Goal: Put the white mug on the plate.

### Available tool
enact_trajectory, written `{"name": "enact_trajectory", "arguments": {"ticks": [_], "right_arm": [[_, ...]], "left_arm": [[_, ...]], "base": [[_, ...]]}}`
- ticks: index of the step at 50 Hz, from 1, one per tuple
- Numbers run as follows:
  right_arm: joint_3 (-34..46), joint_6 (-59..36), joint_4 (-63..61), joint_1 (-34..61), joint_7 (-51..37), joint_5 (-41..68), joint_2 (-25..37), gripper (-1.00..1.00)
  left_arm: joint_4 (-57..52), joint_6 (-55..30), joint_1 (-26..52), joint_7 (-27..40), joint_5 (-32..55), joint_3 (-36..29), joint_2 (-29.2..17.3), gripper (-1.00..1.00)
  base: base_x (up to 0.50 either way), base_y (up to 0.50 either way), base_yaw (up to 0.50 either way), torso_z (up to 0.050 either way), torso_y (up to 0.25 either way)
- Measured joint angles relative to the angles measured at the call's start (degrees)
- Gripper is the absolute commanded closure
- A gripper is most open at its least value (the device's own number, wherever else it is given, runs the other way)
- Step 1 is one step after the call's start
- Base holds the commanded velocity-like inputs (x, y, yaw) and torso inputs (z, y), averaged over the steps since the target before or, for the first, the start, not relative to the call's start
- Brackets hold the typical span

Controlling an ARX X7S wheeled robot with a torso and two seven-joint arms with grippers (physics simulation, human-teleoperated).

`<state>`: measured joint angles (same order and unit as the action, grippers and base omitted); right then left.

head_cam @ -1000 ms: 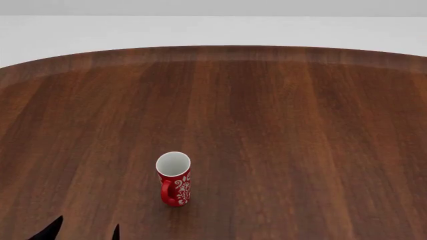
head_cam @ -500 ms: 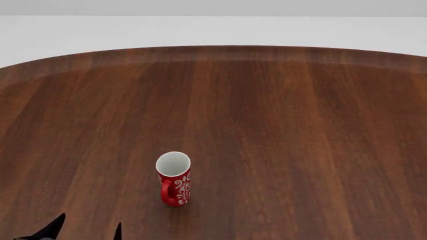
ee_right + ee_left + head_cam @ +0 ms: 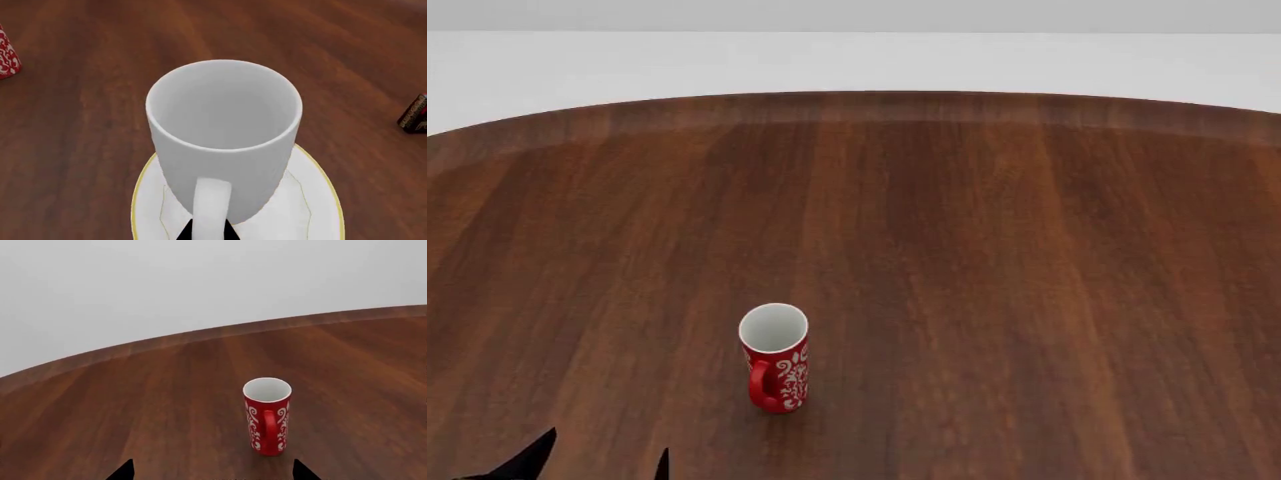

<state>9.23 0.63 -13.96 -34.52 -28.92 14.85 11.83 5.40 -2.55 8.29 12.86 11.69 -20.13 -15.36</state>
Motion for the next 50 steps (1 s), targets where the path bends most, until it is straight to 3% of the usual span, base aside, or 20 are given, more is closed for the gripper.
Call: {"name": "enact_trajectory", "arguments": {"ticks": [39,40,50], "right_arm": [[-0.18,1.63,3.71,0.34,0.32,4.1,0.36,1.0],[-0.2,1.56,3.68,0.35,0.33,4.14,0.37,-1.0],[0.04,0.06,3.48,0.52,-0.13,4.66,0.73,-1.0]], "left_arm": [[-5.87,-2.48,-1.18,1.64,-0.05,-0.84,-1.77,-1.0],[-6.27,-2.68,-1.24,1.75,-0.08,-0.85,-1.86,-1.0],[-10.27,-4.54,-1.74,2.73,-0.28,-0.91,-2.76,-1.0]], "base": [[0.0,0.0,0.0,0.0,0.0],[0.0,0.0,0.0,0.0,0.0],[0.0,0.0,0.0,0.0,0.0]]}}
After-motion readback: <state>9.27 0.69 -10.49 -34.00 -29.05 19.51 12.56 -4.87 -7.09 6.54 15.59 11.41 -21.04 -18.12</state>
